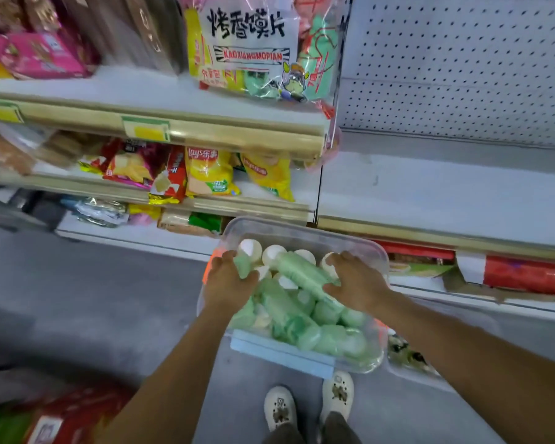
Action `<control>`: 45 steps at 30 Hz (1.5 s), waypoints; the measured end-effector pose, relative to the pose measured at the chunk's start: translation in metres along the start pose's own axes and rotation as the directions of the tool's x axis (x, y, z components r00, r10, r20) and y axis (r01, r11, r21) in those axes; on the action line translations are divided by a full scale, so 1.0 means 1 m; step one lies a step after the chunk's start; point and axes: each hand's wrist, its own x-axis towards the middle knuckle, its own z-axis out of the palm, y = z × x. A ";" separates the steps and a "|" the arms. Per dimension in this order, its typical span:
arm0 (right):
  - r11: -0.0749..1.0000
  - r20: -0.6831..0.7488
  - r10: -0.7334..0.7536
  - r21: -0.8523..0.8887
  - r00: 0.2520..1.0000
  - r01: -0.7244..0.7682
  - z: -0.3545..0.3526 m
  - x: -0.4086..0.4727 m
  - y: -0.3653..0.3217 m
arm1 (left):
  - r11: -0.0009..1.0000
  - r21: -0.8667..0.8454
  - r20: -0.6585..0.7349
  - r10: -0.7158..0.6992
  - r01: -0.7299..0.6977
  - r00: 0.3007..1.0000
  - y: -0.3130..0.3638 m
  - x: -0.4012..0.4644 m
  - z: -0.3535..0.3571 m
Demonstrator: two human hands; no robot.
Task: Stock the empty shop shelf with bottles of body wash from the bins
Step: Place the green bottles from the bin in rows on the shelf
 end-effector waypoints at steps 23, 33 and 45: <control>0.417 0.231 0.174 0.863 0.957 -0.284 0.029 -0.001 -0.008 | 0.660 -0.645 0.260 -0.286 0.386 0.922 -0.019 -0.025 0.005; -0.160 0.156 -0.109 0.972 0.982 -0.172 -0.074 -0.082 -0.054 | 0.237 -0.916 0.369 0.182 0.323 0.911 0.046 -0.083 -0.083; -0.077 -0.121 -0.201 0.991 0.972 0.108 -0.159 -0.128 -0.089 | 0.325 -0.946 0.142 0.392 0.007 0.909 0.119 -0.127 -0.171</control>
